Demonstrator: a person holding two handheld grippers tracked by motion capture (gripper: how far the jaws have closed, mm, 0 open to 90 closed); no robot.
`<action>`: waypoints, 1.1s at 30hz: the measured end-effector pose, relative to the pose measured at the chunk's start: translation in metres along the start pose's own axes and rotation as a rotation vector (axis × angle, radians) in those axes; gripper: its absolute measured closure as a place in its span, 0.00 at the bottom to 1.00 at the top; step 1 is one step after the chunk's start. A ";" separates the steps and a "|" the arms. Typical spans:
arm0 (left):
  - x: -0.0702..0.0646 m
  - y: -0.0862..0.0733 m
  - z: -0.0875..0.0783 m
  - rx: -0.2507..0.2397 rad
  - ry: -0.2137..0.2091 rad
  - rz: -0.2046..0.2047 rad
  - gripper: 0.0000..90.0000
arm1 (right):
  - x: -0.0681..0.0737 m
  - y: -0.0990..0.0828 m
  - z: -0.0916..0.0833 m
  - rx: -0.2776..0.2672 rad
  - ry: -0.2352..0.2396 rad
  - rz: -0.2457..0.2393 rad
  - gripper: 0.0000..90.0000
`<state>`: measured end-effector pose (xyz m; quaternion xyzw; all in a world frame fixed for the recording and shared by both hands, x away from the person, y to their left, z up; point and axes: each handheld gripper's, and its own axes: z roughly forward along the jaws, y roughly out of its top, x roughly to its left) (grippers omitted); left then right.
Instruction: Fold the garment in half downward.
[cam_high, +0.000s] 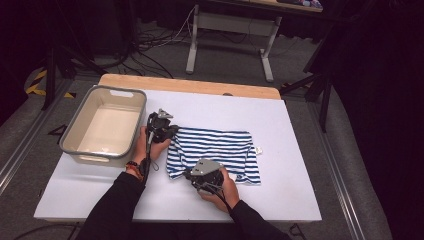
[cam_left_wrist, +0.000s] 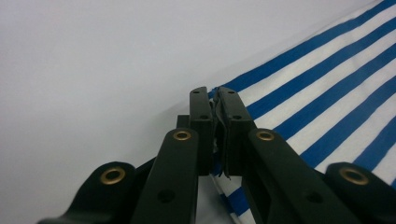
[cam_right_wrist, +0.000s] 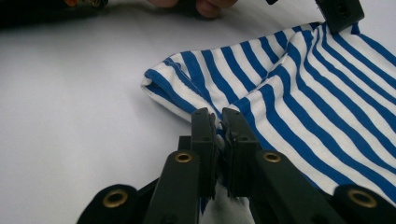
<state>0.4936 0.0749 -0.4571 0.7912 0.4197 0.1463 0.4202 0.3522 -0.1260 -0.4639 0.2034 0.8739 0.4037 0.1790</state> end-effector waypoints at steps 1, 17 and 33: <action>-0.002 0.002 -0.004 -0.020 0.002 0.004 0.96 | -0.001 0.000 -0.001 -0.007 0.001 0.004 0.94; -0.020 0.015 -0.029 -0.114 0.062 0.078 0.96 | 0.004 0.003 -0.002 -0.066 0.040 0.019 0.94; -0.023 0.018 -0.044 -0.129 0.086 0.086 0.96 | 0.010 0.007 -0.007 -0.134 0.067 0.006 0.94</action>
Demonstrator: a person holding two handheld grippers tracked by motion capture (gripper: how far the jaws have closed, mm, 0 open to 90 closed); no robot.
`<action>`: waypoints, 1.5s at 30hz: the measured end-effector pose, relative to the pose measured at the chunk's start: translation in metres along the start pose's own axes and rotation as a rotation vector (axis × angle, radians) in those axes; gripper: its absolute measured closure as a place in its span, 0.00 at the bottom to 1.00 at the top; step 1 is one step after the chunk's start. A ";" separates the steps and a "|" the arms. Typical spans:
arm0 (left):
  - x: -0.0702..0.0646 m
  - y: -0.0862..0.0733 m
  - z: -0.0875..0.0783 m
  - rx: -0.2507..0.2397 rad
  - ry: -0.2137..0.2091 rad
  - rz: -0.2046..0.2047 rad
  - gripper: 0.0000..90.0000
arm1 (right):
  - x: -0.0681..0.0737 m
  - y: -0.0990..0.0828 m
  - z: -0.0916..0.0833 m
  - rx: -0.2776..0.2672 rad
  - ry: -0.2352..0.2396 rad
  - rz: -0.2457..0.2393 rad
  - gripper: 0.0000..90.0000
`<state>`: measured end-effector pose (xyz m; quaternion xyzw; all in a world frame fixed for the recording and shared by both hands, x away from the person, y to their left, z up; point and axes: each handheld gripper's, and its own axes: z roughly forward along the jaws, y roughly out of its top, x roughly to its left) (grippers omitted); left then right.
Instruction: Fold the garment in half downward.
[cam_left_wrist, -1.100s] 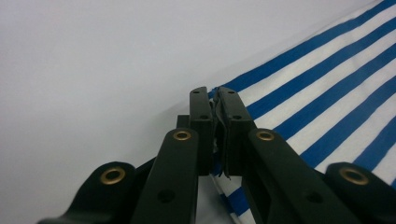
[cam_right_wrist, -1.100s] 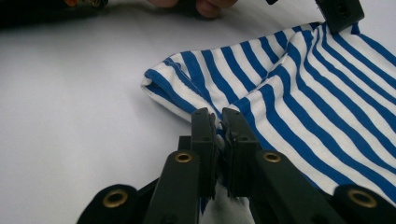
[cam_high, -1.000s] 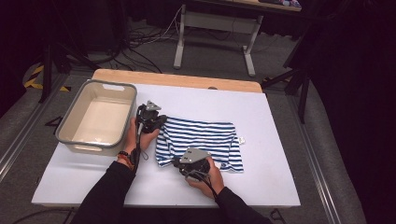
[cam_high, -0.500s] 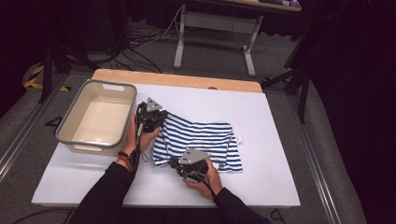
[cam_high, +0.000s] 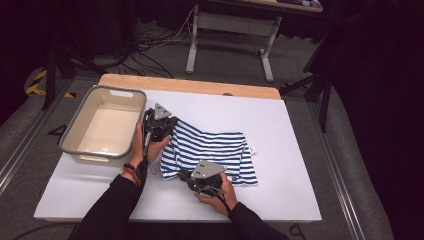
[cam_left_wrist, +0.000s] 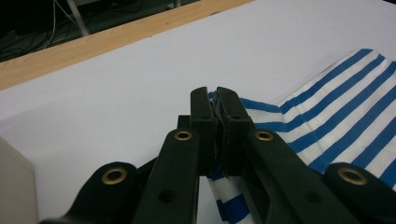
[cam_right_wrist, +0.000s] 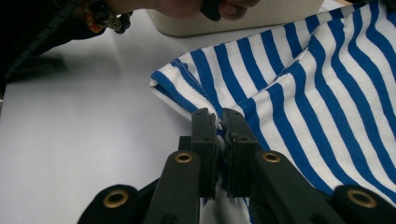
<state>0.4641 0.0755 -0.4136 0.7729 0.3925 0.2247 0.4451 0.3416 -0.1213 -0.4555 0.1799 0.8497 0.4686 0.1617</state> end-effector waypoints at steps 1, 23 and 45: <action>0.000 0.000 -0.001 -0.002 -0.002 -0.001 0.96 | 0.000 0.000 0.000 0.000 0.000 0.000 0.94; -0.010 0.010 0.006 -0.010 -0.017 0.028 0.96 | -0.006 0.001 -0.027 -0.062 -0.022 0.028 0.94; -0.062 0.047 0.046 0.002 -0.085 0.131 0.96 | -0.032 -0.023 -0.098 -0.108 -0.159 0.159 0.94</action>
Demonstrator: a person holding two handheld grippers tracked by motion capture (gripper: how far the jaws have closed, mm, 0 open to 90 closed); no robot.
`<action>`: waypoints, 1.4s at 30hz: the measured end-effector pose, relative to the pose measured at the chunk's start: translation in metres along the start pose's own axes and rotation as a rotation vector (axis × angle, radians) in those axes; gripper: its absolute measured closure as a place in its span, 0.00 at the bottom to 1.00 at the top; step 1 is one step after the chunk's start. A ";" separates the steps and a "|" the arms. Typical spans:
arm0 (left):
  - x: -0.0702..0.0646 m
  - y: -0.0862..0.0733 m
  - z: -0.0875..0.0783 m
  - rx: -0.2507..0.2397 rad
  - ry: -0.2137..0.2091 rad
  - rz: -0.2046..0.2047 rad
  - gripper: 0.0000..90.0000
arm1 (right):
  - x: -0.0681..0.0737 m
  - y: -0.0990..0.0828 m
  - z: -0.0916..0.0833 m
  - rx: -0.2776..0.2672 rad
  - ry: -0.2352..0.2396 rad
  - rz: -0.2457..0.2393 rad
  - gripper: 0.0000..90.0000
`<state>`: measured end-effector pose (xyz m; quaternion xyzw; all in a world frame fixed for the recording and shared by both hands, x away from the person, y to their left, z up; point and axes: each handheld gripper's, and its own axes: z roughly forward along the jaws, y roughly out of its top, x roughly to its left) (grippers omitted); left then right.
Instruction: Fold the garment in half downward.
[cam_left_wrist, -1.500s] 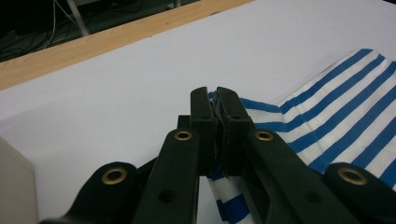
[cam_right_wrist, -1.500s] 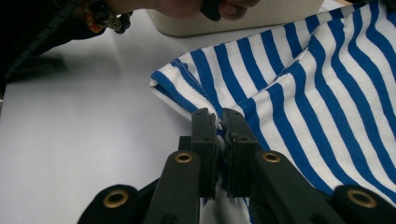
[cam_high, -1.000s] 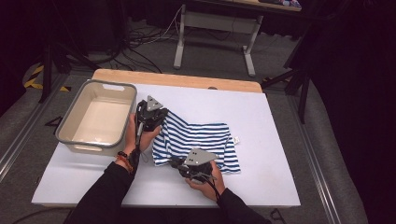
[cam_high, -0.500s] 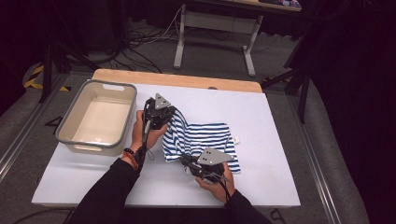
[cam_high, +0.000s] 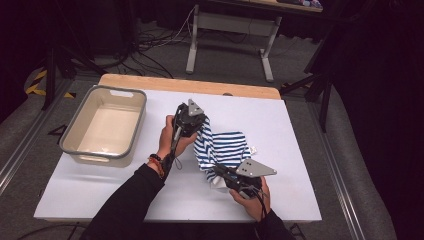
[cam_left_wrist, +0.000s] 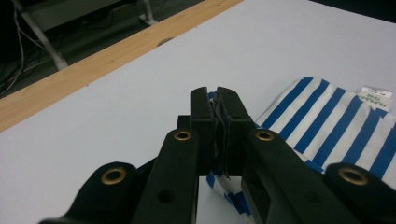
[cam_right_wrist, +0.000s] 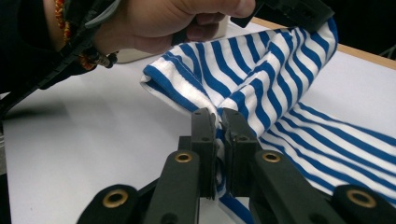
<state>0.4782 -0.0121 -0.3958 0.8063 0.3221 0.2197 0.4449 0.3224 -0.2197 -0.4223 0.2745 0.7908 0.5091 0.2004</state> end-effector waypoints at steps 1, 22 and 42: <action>-0.002 0.001 0.003 0.000 -0.005 -0.001 0.96 | -0.002 -0.002 -0.003 -0.001 -0.008 0.011 0.94; -0.019 0.006 0.044 0.035 -0.033 -0.054 0.69 | -0.043 -0.046 -0.040 0.100 -0.117 0.116 0.93; -0.008 -0.024 0.050 0.111 -0.159 -0.141 0.29 | -0.059 -0.056 -0.077 0.104 -0.281 0.142 0.51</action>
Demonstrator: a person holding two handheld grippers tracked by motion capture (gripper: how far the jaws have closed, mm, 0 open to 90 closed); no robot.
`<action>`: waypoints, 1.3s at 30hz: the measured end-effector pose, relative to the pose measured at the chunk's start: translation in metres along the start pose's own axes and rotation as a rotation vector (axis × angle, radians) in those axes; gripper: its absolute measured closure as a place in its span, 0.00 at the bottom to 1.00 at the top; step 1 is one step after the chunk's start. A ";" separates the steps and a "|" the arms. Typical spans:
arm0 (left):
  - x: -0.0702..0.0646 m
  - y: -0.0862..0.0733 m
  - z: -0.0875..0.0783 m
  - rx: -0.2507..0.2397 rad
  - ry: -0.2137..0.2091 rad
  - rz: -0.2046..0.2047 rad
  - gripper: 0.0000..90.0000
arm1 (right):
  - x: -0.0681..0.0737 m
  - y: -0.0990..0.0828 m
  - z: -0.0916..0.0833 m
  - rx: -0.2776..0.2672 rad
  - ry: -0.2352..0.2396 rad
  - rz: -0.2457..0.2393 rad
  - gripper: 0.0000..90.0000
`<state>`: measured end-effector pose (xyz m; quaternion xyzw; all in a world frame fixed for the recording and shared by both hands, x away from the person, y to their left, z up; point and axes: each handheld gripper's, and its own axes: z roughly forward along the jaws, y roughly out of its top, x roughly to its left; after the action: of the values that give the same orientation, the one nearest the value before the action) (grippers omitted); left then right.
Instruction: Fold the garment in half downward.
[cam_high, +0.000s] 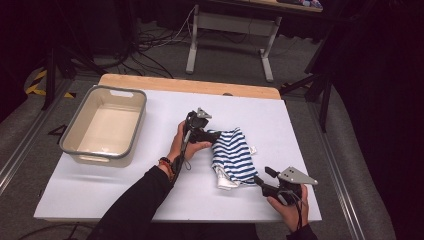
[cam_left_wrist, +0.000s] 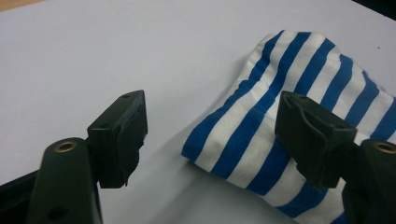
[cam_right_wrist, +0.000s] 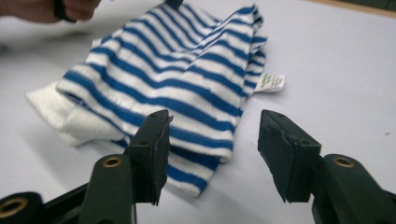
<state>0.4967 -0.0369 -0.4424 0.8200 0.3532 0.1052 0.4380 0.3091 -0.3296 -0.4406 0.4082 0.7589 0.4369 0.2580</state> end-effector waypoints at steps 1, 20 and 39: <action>-0.001 -0.001 0.003 0.010 -0.001 -0.001 0.29 | -0.001 0.001 0.000 -0.004 -0.001 0.007 0.53; 0.003 -0.010 0.015 0.104 -0.022 0.051 0.61 | -0.004 0.002 0.037 0.190 0.053 0.024 0.90; 0.010 -0.006 0.005 0.029 0.038 -0.009 0.46 | 0.011 -0.003 0.017 0.223 0.058 -0.037 0.96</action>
<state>0.5033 -0.0318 -0.4516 0.8224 0.3667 0.1138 0.4197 0.3148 -0.3135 -0.4517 0.4075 0.8173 0.3567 0.1969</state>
